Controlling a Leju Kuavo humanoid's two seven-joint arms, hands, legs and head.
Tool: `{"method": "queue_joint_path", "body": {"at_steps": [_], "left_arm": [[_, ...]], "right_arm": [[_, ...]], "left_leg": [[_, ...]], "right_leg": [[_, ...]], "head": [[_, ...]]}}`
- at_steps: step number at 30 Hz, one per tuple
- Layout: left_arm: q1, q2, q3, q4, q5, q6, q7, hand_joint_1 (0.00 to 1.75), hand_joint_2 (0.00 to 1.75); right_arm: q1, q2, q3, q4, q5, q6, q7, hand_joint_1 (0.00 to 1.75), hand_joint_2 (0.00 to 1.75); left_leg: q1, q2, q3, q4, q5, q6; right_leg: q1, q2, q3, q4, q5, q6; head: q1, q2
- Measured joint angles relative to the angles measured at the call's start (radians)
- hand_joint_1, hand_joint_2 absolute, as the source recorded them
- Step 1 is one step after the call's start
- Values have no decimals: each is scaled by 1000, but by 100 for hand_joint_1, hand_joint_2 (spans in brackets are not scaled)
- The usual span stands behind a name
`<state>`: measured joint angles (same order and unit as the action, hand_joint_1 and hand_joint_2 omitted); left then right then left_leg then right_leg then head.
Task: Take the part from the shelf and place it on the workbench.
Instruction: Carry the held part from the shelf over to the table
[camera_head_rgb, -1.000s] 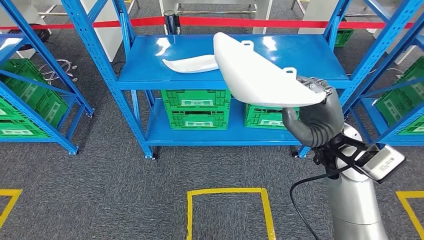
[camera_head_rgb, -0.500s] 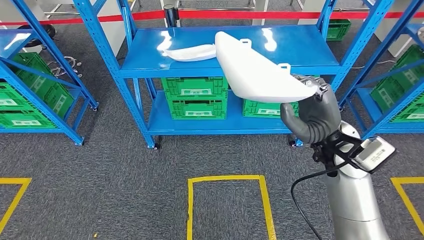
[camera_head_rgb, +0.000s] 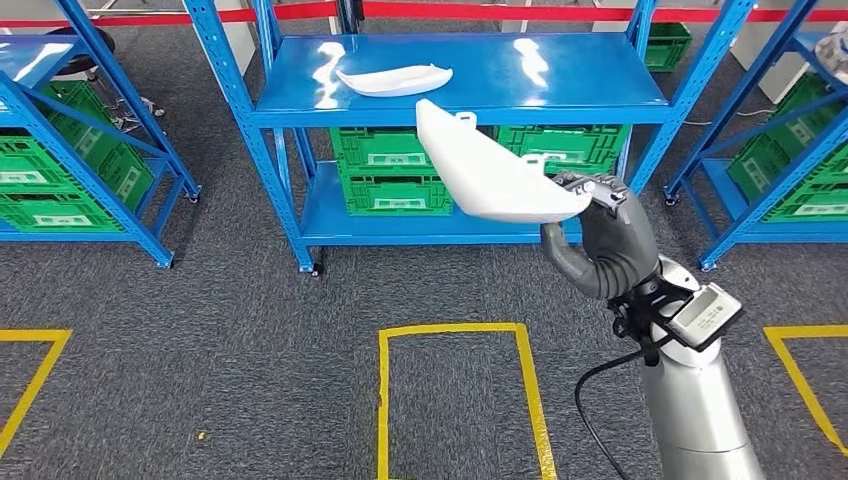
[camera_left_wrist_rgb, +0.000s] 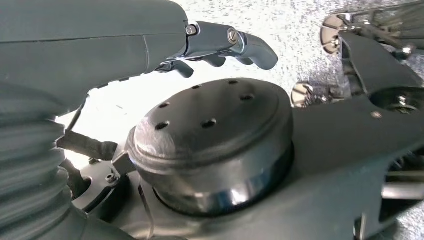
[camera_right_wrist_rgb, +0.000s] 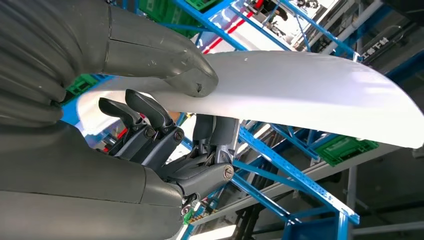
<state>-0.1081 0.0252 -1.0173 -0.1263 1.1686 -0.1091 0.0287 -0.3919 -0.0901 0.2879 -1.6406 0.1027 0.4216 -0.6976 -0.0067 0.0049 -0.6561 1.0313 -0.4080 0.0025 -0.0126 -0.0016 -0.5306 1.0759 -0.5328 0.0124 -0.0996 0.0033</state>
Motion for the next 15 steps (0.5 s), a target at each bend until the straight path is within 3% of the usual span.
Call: {"method": "queue_joint_path", "body": {"at_steps": [1,2,4,5,6,8,9,10,11,12,13,15], "left_arm": [[1,0,1,0,3,0,-3,0,175],[2,0,1,0,6,0,-8,0,175],[5,1,3,1,12,0,-17,0,175],[7,1,5,1,14,1,-20,0,175],[8,2,7,1,16,2,-21,0,175],[9,2,10,1,18,2,-18,0,175],[9,2,11,1,19,2,-15,0,175],[9,2,11,1,19,2,-13,0,175],[9,2,11,1,18,2,-11,0,175],[9,2,11,1,18,2,-9,0,175],[10,2,11,1,18,3,-8,0,175],[8,4,11,1,17,8,-7,0,175]], "right_arm": [[0,1,1,1,4,1,-1,175,175],[0,3,2,2,7,2,-1,175,175],[0,5,6,5,12,2,-1,175,175],[-1,7,8,6,15,2,-1,175,175],[-2,10,10,7,17,3,0,175,175],[-2,14,12,7,21,3,1,175,175],[-2,15,12,7,23,4,1,175,175],[-1,15,12,7,24,4,1,175,175],[1,15,12,6,25,5,2,175,175],[2,16,12,6,25,5,3,175,175],[3,17,12,4,26,5,5,175,175],[4,18,12,-1,27,5,10,175,175]], "left_leg": [[-1,-1,-4,2,8,-6],[-1,-1,-6,2,16,-12],[1,-3,-16,5,16,-25],[3,-4,-26,23,-9,-31],[4,-5,-40,60,-52,-37],[7,-5,-67,177,-150,-45],[7,-5,-74,236,-176,-48],[8,-5,-71,273,-175,-49],[8,-5,-55,283,-156,-49],[8,-5,-21,257,-128,-47],[8,-7,29,202,-109,-43],[4,-11,138,54,-123,-31]], "right_leg": [[2,1,23,-38,-18,-6],[5,2,27,-51,-20,-14],[3,-1,10,-49,-2,-30],[2,-3,-1,-51,10,-39],[1,-4,-13,-52,22,-46],[2,-5,-41,-51,46,-51],[3,-5,-56,-50,58,-51],[3,-6,-71,-49,70,-50],[4,-7,-88,-47,82,-48],[4,-7,-104,-45,93,-46],[5,-7,-117,-43,104,-44],[6,-7,-135,-42,125,-35]], "head": [[0,0],[0,0],[0,0],[0,0],[0,0],[0,0],[0,0],[0,0],[0,0],[0,0],[0,0],[0,0]]}}
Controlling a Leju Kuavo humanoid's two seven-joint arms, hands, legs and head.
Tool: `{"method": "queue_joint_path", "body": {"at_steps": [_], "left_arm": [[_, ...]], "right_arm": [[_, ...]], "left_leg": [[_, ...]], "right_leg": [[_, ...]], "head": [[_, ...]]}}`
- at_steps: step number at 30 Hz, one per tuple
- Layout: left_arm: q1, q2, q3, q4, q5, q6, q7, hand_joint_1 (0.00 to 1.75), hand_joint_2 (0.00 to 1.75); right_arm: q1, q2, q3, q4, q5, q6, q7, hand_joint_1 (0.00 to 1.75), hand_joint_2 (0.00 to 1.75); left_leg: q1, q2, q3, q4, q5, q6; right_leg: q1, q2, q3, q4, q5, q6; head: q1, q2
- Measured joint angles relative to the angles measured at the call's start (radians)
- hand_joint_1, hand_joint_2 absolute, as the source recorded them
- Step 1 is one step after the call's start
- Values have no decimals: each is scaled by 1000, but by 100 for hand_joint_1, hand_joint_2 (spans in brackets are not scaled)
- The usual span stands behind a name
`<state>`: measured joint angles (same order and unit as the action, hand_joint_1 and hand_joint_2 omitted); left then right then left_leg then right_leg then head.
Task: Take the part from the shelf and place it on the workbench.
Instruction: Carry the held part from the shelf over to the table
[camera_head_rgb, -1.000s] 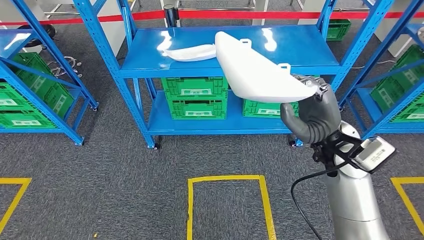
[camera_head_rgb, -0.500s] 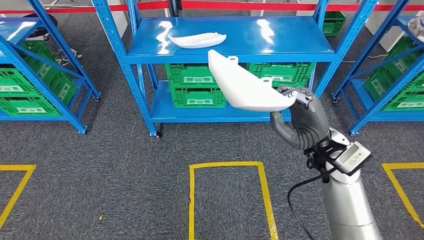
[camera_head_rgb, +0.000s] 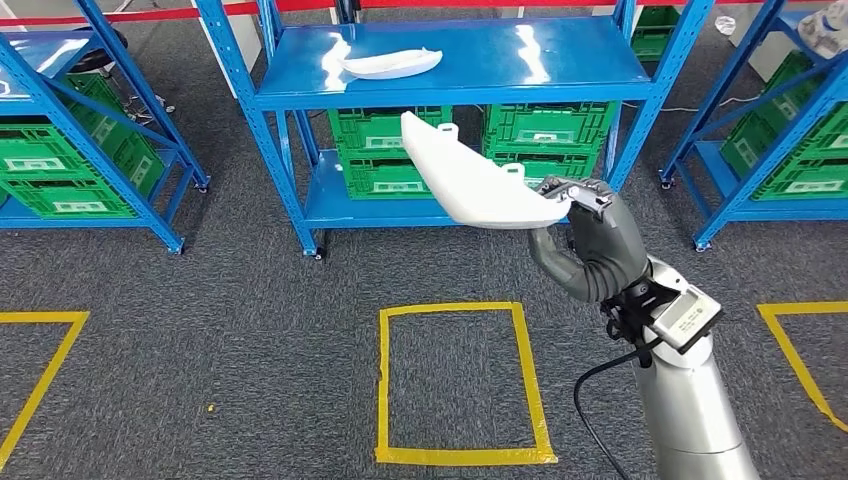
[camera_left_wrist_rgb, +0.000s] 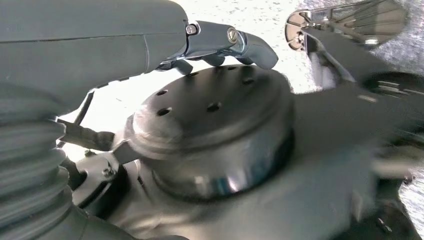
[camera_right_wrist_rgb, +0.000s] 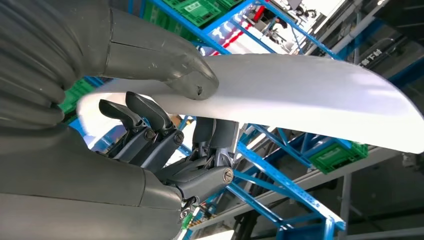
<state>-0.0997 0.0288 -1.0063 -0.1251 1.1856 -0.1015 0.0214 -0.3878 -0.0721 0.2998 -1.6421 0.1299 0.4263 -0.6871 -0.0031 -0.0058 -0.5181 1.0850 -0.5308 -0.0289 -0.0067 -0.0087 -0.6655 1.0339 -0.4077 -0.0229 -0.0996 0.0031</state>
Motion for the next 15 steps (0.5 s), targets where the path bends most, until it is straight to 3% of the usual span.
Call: {"method": "queue_joint_path", "body": {"at_steps": [1,2,4,5,6,8,9,10,11,12,13,15], "left_arm": [[-1,1,0,0,0,2,0,0,175],[-3,1,0,0,0,3,-1,0,175],[-2,1,0,0,1,3,-1,0,175],[-1,1,0,0,1,3,-1,0,175],[0,1,0,0,1,3,0,0,175],[0,2,0,1,1,3,0,0,175],[1,3,0,1,0,3,0,0,175],[1,3,0,1,-2,3,-1,0,175],[1,3,0,2,-4,3,-1,0,175],[1,3,0,2,-6,3,-2,0,175],[0,3,0,2,-6,3,-2,0,175],[0,3,0,2,-4,3,-3,0,175]], "right_arm": [[0,1,0,-2,0,0,3,175,175],[2,1,0,-4,0,0,6,175,175],[7,1,0,-4,1,0,9,175,175],[11,1,0,-4,2,1,10,175,175],[13,0,0,-5,4,1,11,175,175],[17,0,0,-6,6,1,14,175,175],[19,0,0,-7,6,0,15,175,175],[22,0,0,-8,7,0,17,175,175],[24,0,0,-8,7,0,20,175,175],[25,0,0,-8,7,0,23,175,175],[25,0,0,-9,8,1,25,175,175],[24,1,0,-12,8,2,27,175,175]], "left_leg": [[-4,-2,30,-51,-14,6],[-9,-2,40,-80,-21,13],[-11,1,25,-92,0,29],[-9,3,17,-95,14,38],[-6,7,7,-98,28,45],[-5,11,-25,-96,55,54],[-5,12,-43,-93,69,55],[-5,13,-64,-90,82,54],[-5,13,-85,-85,95,53],[-3,14,-107,-79,107,50],[-2,14,-126,-72,118,46],[-3,13,-155,-57,137,36]], "right_leg": [[-1,-1,-3,-2,11,5],[-3,-2,-6,-7,22,12],[-7,-1,-11,-14,34,25],[-8,1,-19,-2,15,30],[-8,4,-31,28,-25,34],[-9,6,-61,146,-132,40],[-10,7,-72,211,-166,42],[-10,7,-74,259,-174,44],[-10,7,-61,279,-160,45],[-10,7,-31,263,-132,45],[-10,6,17,216,-111,45],[-8,7,132,74,-129,40]], "head": [[0,0],[0,0],[-1,0],[-1,0],[-1,0],[0,0],[0,0],[0,0],[0,0],[0,0],[0,0],[0,0]]}}
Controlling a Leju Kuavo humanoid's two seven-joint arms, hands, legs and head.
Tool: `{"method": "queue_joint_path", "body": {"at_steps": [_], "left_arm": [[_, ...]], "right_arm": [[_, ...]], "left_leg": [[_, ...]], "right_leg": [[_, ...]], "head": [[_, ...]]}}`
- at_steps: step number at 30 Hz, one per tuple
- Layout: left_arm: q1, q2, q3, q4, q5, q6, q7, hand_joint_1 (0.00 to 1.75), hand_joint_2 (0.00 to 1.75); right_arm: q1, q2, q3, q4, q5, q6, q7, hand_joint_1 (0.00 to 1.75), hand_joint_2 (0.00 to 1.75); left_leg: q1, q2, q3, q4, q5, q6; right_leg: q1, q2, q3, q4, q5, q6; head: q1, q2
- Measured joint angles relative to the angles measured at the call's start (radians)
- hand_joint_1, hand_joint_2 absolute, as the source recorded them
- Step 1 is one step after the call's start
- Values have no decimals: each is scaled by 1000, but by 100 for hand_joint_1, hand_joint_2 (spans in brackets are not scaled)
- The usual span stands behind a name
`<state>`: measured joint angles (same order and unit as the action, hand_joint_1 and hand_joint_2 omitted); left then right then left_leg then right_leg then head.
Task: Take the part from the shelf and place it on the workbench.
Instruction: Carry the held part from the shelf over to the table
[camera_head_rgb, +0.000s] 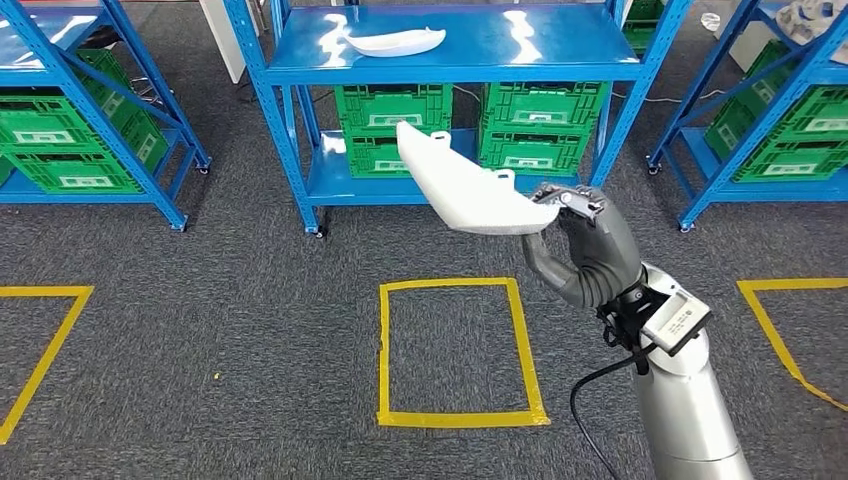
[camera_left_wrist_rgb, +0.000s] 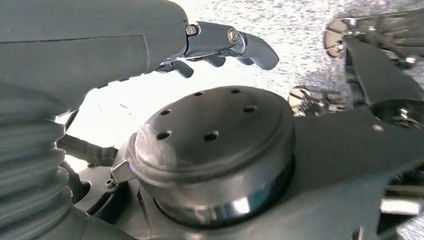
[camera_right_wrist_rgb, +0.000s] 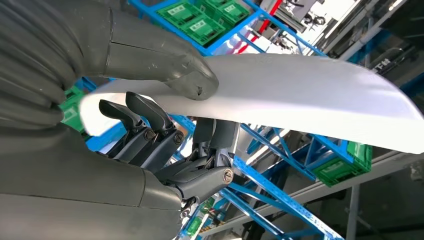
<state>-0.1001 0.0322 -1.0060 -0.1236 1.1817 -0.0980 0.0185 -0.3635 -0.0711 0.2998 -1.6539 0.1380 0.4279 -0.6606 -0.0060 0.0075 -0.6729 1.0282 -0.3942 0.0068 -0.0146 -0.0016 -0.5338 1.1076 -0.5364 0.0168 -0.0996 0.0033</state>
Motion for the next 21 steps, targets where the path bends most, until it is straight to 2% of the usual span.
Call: {"method": "queue_joint_path", "body": {"at_steps": [1,2,4,5,6,8,9,10,11,12,13,14,15,16,17,18,19,20,21], "left_arm": [[0,1,0,0,1,0,0,0,175],[0,2,0,0,2,0,0,0,175],[1,5,0,1,2,0,1,0,175],[2,7,0,2,2,0,2,0,175],[3,8,0,2,2,0,3,0,175],[5,7,0,2,0,0,4,0,175],[6,7,0,2,0,0,4,0,175],[5,7,0,2,0,0,4,0,175],[5,7,0,2,1,0,4,0,175],[4,7,0,2,3,0,4,0,175],[4,7,0,2,4,0,4,0,175],[3,7,0,1,5,0,4,0,175],[2,7,0,1,5,0,2,0,175],[0,8,0,1,6,0,-1,0,175],[-2,8,0,0,7,0,-7,0,175],[-3,8,0,0,7,0,-13,0,175],[-3,8,0,-1,7,0,-18,0,175],[-3,8,0,-1,6,0,-23,0,175],[-3,8,0,-1,5,0,-26,0,175]], "right_arm": [[0,0,0,-2,0,1,0,175,175],[1,0,0,-4,0,1,0,175,175],[5,1,0,-5,0,2,0,175,175],[7,1,0,-6,0,2,1,175,175],[9,1,0,-6,0,1,1,175,175],[12,1,0,-7,0,0,1,175,175],[14,1,0,-7,0,0,2,175,175],[15,1,0,-7,0,0,2,175,175],[16,1,0,-7,0,0,3,175,175],[17,1,0,-7,0,0,3,175,175],[17,1,-1,-7,0,0,3,175,175],[17,1,-1,-8,0,0,4,175,175],[16,0,-1,-9,0,0,4,175,175],[15,0,-1,-10,1,0,4,175,175],[14,-1,-2,-10,1,1,5,175,175],[13,-1,-2,-10,2,1,5,175,175],[13,-2,-2,-10,3,1,7,175,175],[13,-3,-2,-9,3,2,8,175,175],[12,-4,-2,-9,3,2,10,175,175]], "left_leg": [[-1,0,-5,5,8,-6],[-1,-1,-8,5,16,-13],[2,-1,-11,2,29,-26],[4,-2,-19,11,13,-33],[6,-3,-31,36,-24,-39],[10,-5,-58,139,-133,-48],[11,-5,-67,202,-172,-50],[11,-5,-68,255,-186,-52],[11,-5,-57,284,-175,-52],[12,-5,-32,282,-149,-51],[12,-6,12,245,-124,-48],[11,-7,70,180,-119,-43],[8,-8,132,97,-135,-37],[5,-9,180,31,-157,-31],[-1,-9,206,-15,-175,-23],[-5,-8,214,-39,-178,-16],[-5,-3,206,-40,-168,-7],[-4,2,200,-44,-158,2],[-2,9,194,-46,-147,10]], "right_leg": [[1,1,36,-53,-21,-5],[4,2,52,-83,-36,-12],[6,1,39,-88,-24,-29],[5,0,28,-88,-11,-38],[4,-2,15,-89,3,-46],[4,-2,-17,-89,31,-55],[5,-2,-34,-89,44,-55],[6,-2,-51,-88,59,-55],[7,-3,-70,-86,74,-53],[8,-3,-89,-84,88,-51],[8,-3,-108,-83,101,-48],[8,-3,-123,-81,113,-45],[8,-3,-133,-80,122,-40],[9,-3,-139,-80,131,-35],[8,-2,-142,-83,141,-27],[6,-1,-143,-88,151,-20],[4,1,-145,-91,160,-13],[2,3,-151,-85,157,-7],[1,4,-165,-60,137,-3]], "head": [[0,0],[0,0],[0,0],[-1,0],[-1,0],[-2,0],[-2,0],[-2,0],[-2,0],[-2,0],[-2,0],[-2,0],[-1,0],[-2,0],[-2,0],[-2,0],[-3,0],[-3,0],[-2,0]]}}
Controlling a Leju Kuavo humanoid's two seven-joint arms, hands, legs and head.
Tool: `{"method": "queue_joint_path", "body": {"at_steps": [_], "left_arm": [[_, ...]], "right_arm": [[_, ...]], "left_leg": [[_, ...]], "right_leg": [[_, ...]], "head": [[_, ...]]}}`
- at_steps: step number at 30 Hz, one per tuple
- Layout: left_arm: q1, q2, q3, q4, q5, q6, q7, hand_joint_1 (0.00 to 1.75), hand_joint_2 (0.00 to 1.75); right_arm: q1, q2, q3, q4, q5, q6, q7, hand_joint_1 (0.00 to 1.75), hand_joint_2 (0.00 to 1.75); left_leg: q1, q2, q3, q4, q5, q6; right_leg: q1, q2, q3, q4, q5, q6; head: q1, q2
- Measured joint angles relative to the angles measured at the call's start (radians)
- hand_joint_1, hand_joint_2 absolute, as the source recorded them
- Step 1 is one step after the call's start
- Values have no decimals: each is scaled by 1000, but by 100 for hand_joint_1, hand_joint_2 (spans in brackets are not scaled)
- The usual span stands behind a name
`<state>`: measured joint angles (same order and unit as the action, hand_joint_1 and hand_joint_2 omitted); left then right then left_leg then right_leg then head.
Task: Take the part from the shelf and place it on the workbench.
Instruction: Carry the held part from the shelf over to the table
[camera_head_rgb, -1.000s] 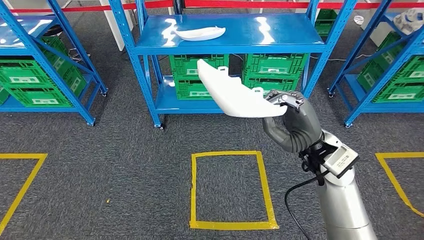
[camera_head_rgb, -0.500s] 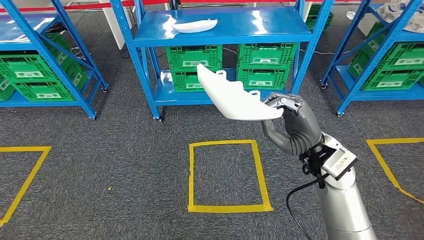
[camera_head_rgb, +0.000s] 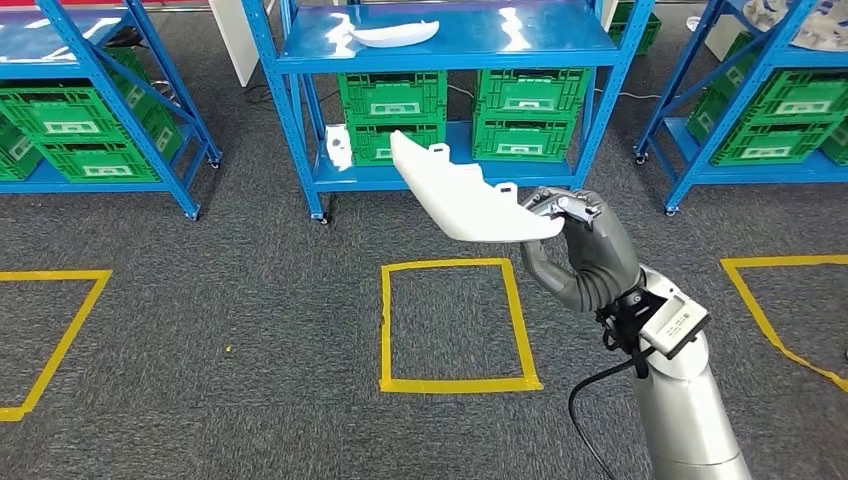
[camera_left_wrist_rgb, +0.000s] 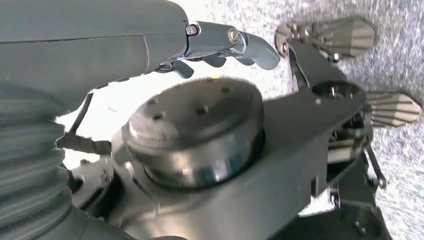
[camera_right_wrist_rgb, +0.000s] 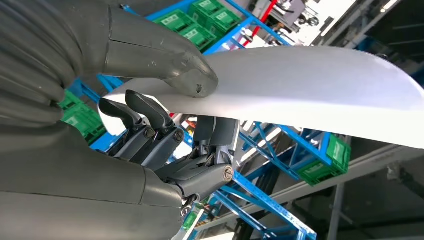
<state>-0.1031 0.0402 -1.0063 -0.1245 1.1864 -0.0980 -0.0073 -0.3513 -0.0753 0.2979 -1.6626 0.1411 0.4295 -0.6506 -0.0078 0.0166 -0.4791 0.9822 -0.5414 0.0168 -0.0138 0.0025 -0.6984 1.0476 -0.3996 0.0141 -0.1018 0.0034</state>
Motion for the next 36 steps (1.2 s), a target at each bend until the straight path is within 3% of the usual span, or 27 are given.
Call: {"method": "queue_joint_path", "body": {"at_steps": [3,5,6,9,10,11,13,15,17,19,20,21,22,24,26,27,29,31,33,34,35,36], "left_arm": [[-1,1,0,1,-1,0,-4,0,175],[-1,0,0,1,-1,0,-2,0,175],[-1,-1,0,1,-1,0,-2,0,175],[-1,-2,0,0,-2,0,-3,0,175],[-2,-2,0,0,-2,0,-3,0,175],[-2,-2,0,0,-2,0,-3,0,175],[-4,-2,0,0,-2,0,-3,0,175],[-5,-1,0,0,-2,0,-3,0,175],[-5,-1,0,0,-1,0,-3,0,175],[-3,-2,0,0,-1,0,-3,0,175],[-1,-2,0,0,-1,0,-2,0,175],[0,-2,0,0,-1,0,-2,0,175],[1,-2,0,0,-1,0,-2,0,175],[1,-1,0,0,-1,0,-2,0,175],[-1,-1,0,0,-1,0,-3,0,175],[-2,-1,0,0,0,0,-3,0,175],[-2,-4,0,-1,1,0,-3,0,175],[-1,-5,0,-1,2,0,-4,0,175],[2,-4,0,-1,7,0,-6,0,175],[4,-4,0,0,10,0,-6,0,175],[7,-4,0,0,11,0,-6,0,175],[8,-4,0,0,11,0,-6,0,175]], "right_arm": [[-2,-4,0,2,1,0,5,175,175],[-2,-6,0,4,2,0,7,175,175],[-2,-6,0,5,2,0,8,175,175],[-8,-7,0,5,2,0,11,175,175],[-12,-6,0,5,3,0,13,175,175],[-15,-6,0,5,3,0,16,175,175],[-18,-6,0,5,3,1,20,175,175],[-22,-6,0,6,3,2,21,175,175],[-29,-6,1,7,2,4,21,175,175],[-32,-6,1,10,3,7,21,175,175],[-32,-6,2,12,3,7,21,175,175],[-32,-6,2,13,3,7,21,175,175],[-32,-6,2,14,3,7,21,175,175],[-34,-6,2,15,2,8,21,175,175],[-38,-5,3,18,2,8,21,175,175],[-40,-5,4,19,2,9,22,175,175],[-41,-5,5,20,-3,9,21,175,175],[-43,-6,5,21,-9,10,22,175,175],[-46,-6,6,25,-11,11,22,175,175],[-46,-6,7,27,-12,11,23,175,175],[-44,-6,7,29,-12,12,23,175,175],[-43,-6,8,30,-12,12,24,175,175]], "left_leg": [[1,21,-27,2,26,12],[0,37,-49,10,37,10],[1,45,-59,15,39,9],[-1,70,-79,37,40,1],[-3,78,-82,43,39,-4],[-4,85,-84,46,39,-11],[-3,97,-84,45,42,-24],[0,61,-93,66,24,-38],[4,4,-132,159,-37,-49],[6,-13,-183,283,-95,-52],[6,-14,-194,311,-99,-52],[7,-15,-187,304,-85,-50],[8,-19,-163,260,-57,-48],[10,-58,-92,121,-3,-39],[8,-89,-57,43,15,-29],[5,-88,-56,40,15,-24],[5,-63,-55,34,26,-10],[10,-37,-58,27,39,4],[8,-10,-67,27,43,10],[6,5,-71,29,44,11],[5,20,-74,31,44,11],[5,34,-77,33,43,11]], "right_leg": [[-2,1,-69,184,-118,11],[-2,0,-78,258,-152,15],[-2,-3,-53,238,-144,15],[2,-46,83,45,-99,6],[4,-58,108,3,-94,-1],[6,-62,114,-13,-94,-9],[7,-42,108,-14,-83,-23],[3,-24,104,-22,-70,-37],[-1,-8,98,-27,-60,-45],[-1,13,87,-26,-52,-47],[-1,26,82,-25,-49,-46],[-1,39,78,-23,-45,-44],[-1,52,74,-22,-42,-41],[-1,74,67,-18,-35,-33],[-2,92,59,-18,-28,-21],[-2,101,57,-20,-24,-14],[-3,116,50,-23,-16,0],[0,86,25,16,-43,9],[2,31,-29,137,-115,14],[2,15,-57,205,-146,16],[1,7,-70,246,-160,17],[1,3,-65,249,-155,18]], "head": [[1,0],[1,0],[1,0],[1,0],[1,0],[1,0],[1,0],[1,0],[0,0],[0,0],[0,0],[0,0],[0,0],[1,0],[1,0],[1,0],[1,0],[5,0],[8,0],[8,0],[8,0],[8,0]]}}
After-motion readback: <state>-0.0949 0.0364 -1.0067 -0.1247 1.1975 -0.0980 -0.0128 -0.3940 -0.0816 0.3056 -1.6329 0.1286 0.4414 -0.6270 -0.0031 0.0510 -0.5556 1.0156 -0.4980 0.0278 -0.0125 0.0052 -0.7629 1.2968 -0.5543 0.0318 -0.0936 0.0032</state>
